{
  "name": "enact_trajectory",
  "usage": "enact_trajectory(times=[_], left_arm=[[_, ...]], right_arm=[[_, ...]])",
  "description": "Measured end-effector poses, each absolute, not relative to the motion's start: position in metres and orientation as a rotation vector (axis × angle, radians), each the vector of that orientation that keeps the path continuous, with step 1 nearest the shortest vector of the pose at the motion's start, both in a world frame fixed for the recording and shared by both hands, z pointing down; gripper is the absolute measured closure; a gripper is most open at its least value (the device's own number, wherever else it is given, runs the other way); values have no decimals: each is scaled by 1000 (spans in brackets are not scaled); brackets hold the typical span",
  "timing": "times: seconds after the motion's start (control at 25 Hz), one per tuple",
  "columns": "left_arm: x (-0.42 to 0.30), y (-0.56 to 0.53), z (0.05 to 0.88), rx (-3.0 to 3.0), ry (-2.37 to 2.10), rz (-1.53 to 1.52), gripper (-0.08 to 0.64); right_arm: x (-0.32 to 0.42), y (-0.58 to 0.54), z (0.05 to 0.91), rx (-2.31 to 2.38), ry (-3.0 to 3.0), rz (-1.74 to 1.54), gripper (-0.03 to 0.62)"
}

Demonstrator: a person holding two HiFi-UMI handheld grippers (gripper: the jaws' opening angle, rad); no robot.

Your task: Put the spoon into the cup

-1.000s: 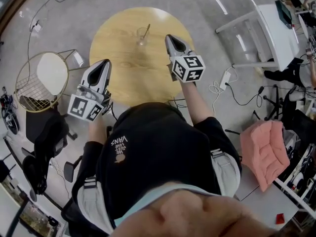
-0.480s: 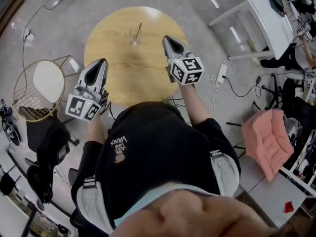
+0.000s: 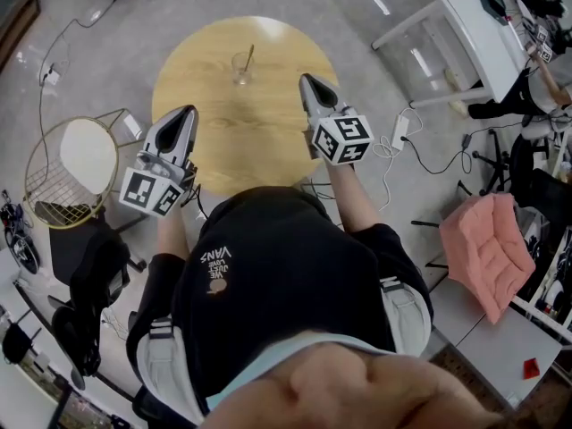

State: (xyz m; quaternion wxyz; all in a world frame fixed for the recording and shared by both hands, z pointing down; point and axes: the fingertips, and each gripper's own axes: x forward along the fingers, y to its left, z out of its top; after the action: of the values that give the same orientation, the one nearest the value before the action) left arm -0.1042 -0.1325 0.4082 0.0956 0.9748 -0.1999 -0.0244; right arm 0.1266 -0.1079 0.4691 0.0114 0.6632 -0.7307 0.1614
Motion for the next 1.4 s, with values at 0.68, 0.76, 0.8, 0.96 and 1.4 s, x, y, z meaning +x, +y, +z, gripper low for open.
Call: enact_trajectory(times=[0.68, 0.76, 0.8, 0.96, 1.4], left_arm=[[-97, -127, 411, 2911, -480, -69, 557], [-96, -125, 412, 2912, -475, -68, 557], [-95, -125, 413, 2911, -474, -67, 557], [-94, -122, 414, 2910, -470, -69, 557], [-97, -113, 418, 2892, -459, -84, 557]], right_arm=[[123, -74, 461, 2165, -2246, 483, 595], [123, -72, 460, 2168, -2251, 483, 595], [123, -71, 460, 2170, -2254, 484, 595], [121, -65, 457, 2175, -2258, 481, 595], [111, -49, 454, 2162, -2261, 472, 595]])
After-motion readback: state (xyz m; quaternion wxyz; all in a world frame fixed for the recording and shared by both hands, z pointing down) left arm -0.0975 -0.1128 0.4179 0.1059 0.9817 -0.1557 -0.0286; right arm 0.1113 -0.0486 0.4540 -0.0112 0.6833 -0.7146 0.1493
